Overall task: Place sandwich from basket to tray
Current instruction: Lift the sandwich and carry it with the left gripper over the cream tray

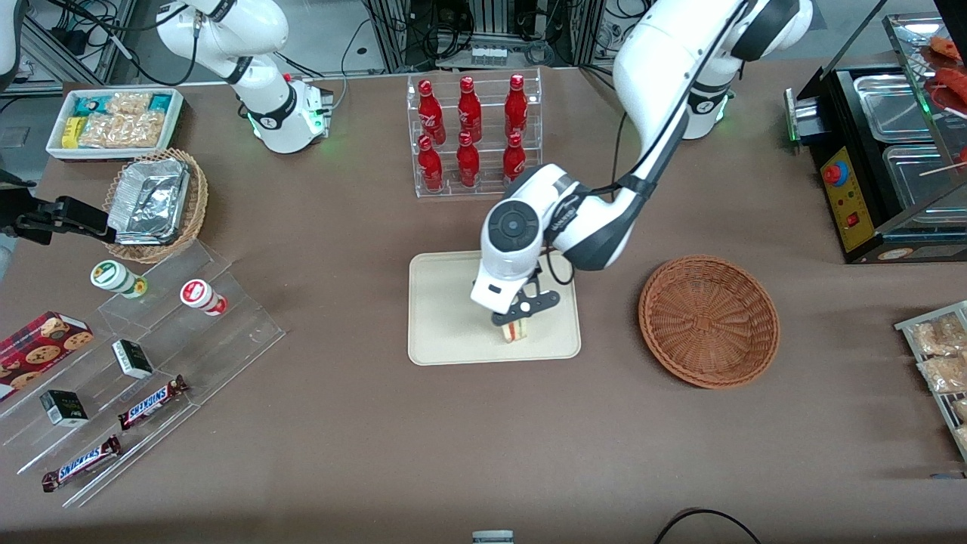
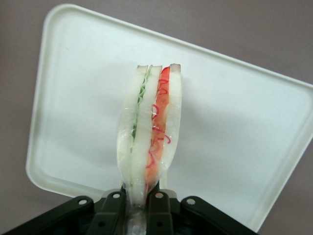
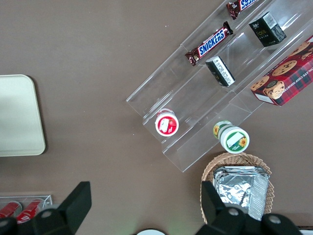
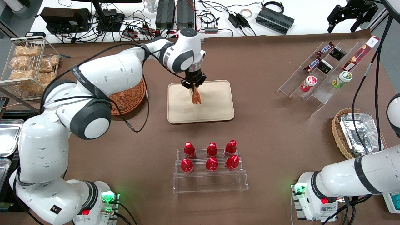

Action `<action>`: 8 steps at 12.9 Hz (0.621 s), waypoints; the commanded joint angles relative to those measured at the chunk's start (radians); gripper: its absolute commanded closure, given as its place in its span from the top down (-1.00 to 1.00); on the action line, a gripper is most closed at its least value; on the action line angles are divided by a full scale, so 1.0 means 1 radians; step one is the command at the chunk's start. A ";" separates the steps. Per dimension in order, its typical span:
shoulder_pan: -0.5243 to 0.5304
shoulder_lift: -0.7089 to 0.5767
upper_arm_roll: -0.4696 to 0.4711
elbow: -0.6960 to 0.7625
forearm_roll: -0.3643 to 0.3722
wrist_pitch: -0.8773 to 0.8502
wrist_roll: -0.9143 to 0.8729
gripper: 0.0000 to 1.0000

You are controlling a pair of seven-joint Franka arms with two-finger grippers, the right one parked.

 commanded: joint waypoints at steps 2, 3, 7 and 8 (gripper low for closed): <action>-0.030 0.037 0.016 0.056 0.020 -0.031 -0.032 -1.00; -0.047 0.051 0.018 0.056 0.027 -0.027 -0.038 -1.00; -0.067 0.102 0.018 0.099 0.030 -0.017 -0.122 -1.00; -0.070 0.106 0.018 0.099 0.032 0.001 -0.127 -1.00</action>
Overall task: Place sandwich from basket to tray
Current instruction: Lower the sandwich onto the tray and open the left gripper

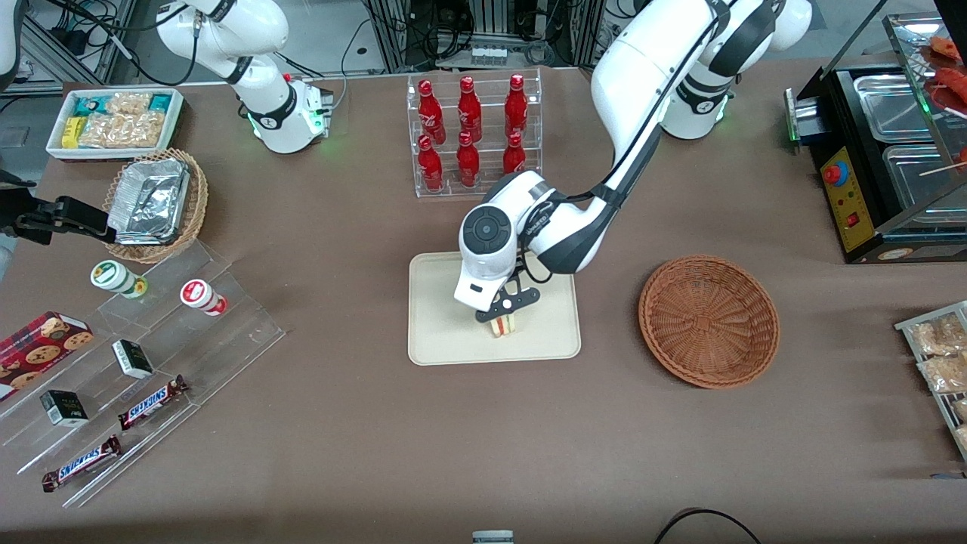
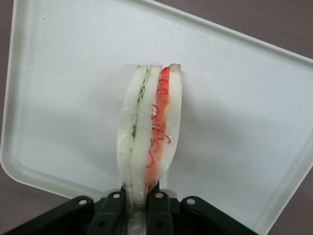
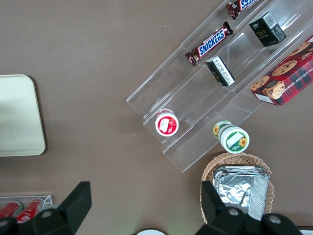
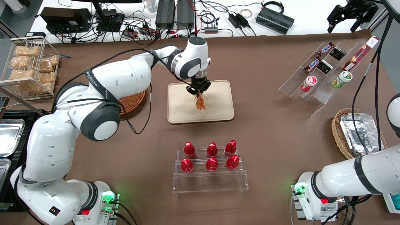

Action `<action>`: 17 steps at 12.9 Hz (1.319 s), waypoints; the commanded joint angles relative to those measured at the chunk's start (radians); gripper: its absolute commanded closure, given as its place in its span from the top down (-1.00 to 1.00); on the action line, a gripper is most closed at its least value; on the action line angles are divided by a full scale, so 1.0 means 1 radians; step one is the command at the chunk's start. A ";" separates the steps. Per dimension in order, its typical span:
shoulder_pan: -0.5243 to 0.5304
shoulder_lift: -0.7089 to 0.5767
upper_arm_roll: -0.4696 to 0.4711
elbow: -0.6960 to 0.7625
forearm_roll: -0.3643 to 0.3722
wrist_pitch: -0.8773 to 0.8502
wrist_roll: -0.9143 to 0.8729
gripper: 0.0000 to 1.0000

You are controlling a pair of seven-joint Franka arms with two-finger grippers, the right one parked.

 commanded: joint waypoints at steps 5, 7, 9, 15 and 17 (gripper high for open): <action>-0.030 0.031 0.018 0.052 0.037 0.007 -0.039 1.00; -0.030 0.028 0.018 0.053 0.051 0.007 -0.042 1.00; -0.025 0.005 0.019 0.056 0.051 -0.007 -0.042 1.00; 0.048 -0.131 0.018 0.125 0.042 -0.205 0.141 1.00; 0.084 -0.173 0.018 0.108 0.051 -0.260 0.300 1.00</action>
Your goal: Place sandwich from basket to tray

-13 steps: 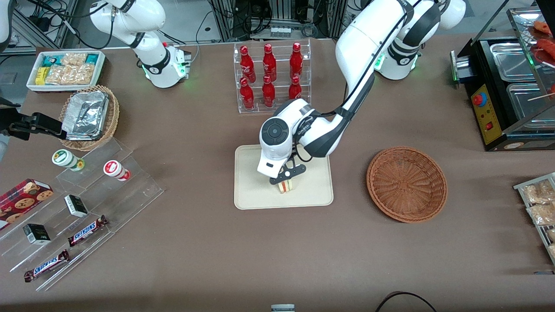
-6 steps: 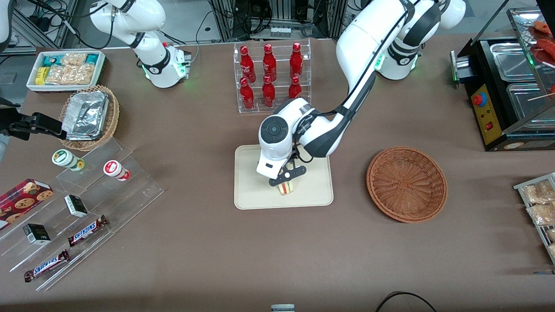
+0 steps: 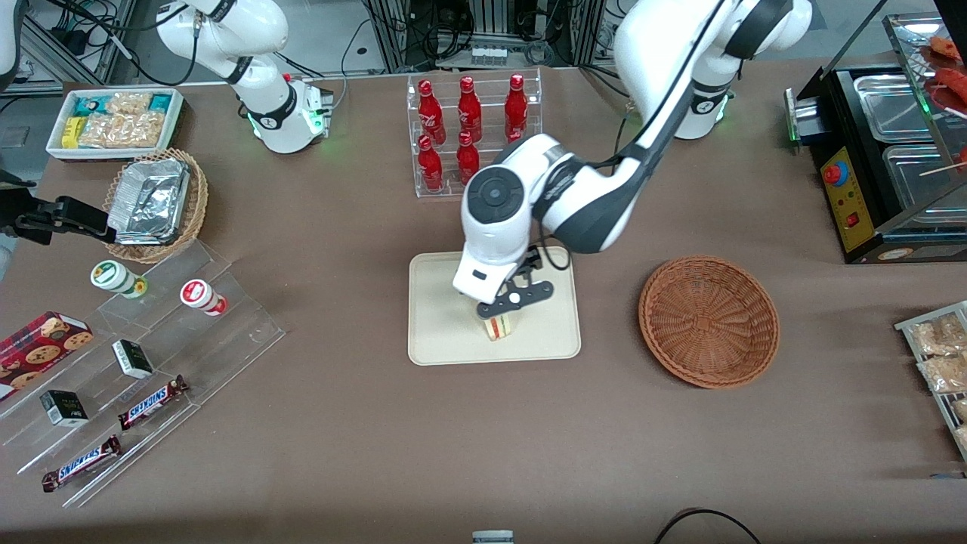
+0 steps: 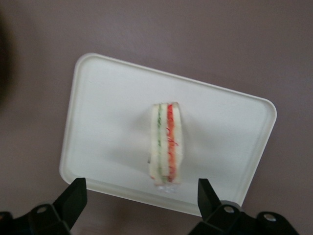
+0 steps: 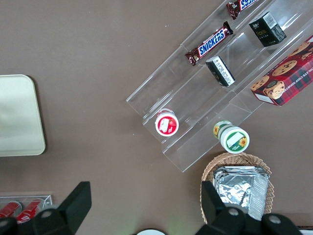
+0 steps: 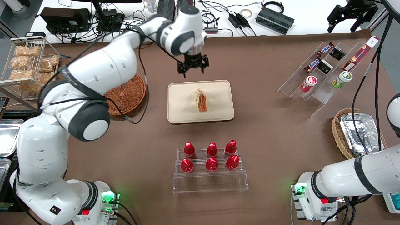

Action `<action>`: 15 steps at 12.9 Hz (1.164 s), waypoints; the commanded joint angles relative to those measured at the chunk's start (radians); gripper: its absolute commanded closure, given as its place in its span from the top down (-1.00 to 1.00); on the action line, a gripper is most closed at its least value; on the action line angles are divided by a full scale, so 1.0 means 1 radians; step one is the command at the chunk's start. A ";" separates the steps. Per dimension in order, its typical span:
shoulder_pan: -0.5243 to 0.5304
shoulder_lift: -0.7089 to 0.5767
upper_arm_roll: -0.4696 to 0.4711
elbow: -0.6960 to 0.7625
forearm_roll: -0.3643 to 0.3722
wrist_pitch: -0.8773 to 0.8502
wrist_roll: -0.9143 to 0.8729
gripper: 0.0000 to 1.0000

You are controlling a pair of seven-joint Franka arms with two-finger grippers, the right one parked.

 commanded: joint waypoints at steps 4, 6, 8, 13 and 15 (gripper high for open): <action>0.114 -0.153 0.033 -0.171 0.052 -0.066 0.244 1.00; 0.184 -0.222 0.033 -0.236 0.040 -0.069 0.359 1.00; 0.236 -0.282 0.033 -0.308 0.040 -0.059 0.407 1.00; 0.405 -0.428 0.033 -0.403 0.001 -0.075 0.671 1.00; 0.453 -0.465 0.033 -0.411 -0.032 -0.112 0.729 1.00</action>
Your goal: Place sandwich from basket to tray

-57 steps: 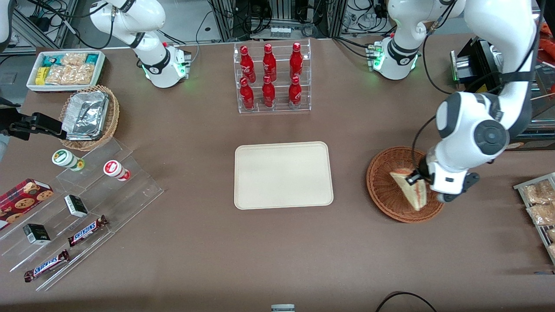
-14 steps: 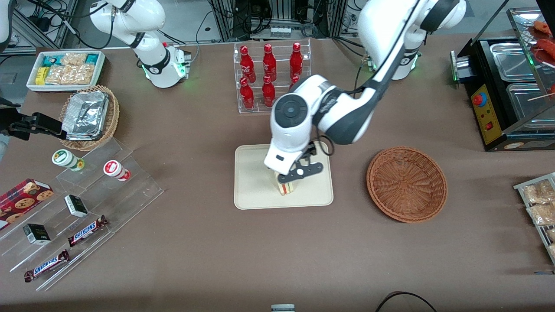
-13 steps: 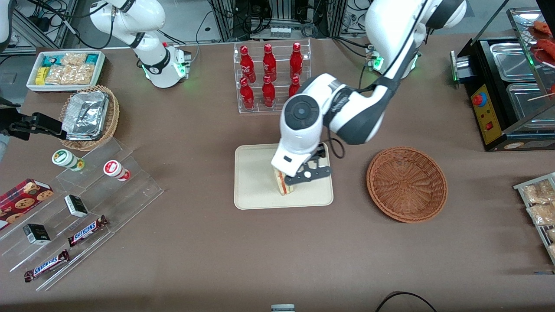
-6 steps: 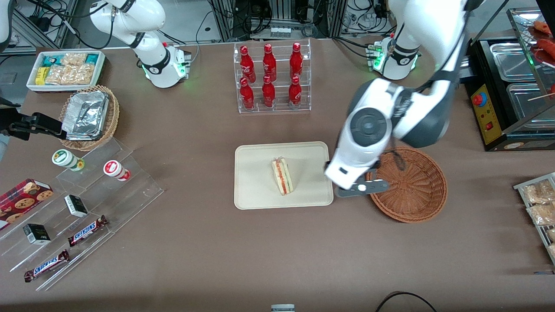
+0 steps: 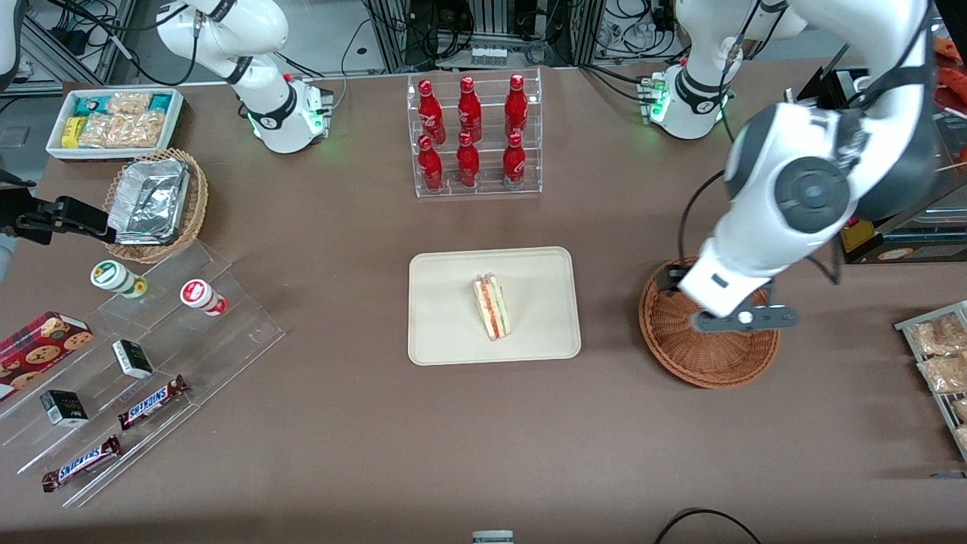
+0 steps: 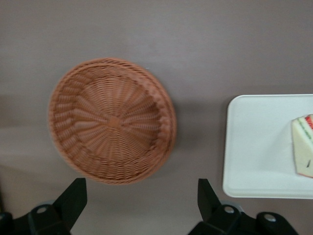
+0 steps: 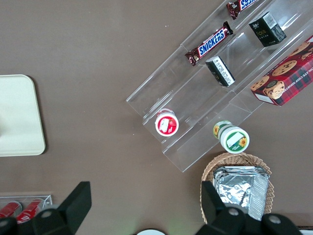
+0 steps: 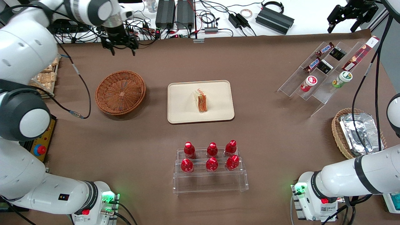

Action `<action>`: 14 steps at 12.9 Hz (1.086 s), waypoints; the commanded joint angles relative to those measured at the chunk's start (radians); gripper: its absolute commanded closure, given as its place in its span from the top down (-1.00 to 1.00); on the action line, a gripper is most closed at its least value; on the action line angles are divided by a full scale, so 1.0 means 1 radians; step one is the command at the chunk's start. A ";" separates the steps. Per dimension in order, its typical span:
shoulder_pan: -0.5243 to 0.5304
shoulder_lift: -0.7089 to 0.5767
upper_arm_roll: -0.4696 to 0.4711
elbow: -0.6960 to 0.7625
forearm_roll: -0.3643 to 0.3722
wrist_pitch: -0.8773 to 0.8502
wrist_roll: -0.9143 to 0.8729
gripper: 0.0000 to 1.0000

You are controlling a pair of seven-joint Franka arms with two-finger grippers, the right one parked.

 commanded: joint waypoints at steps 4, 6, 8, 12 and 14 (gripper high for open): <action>0.196 -0.141 -0.053 -0.054 -0.109 -0.131 0.247 1.00; 0.279 -0.176 -0.098 -0.050 -0.109 -0.195 0.330 1.00; 0.310 -0.219 -0.098 -0.050 -0.109 -0.229 0.380 1.00; 0.287 -0.247 -0.059 -0.044 -0.097 -0.251 0.395 1.00; 0.246 -0.267 -0.017 -0.047 -0.097 -0.251 0.396 1.00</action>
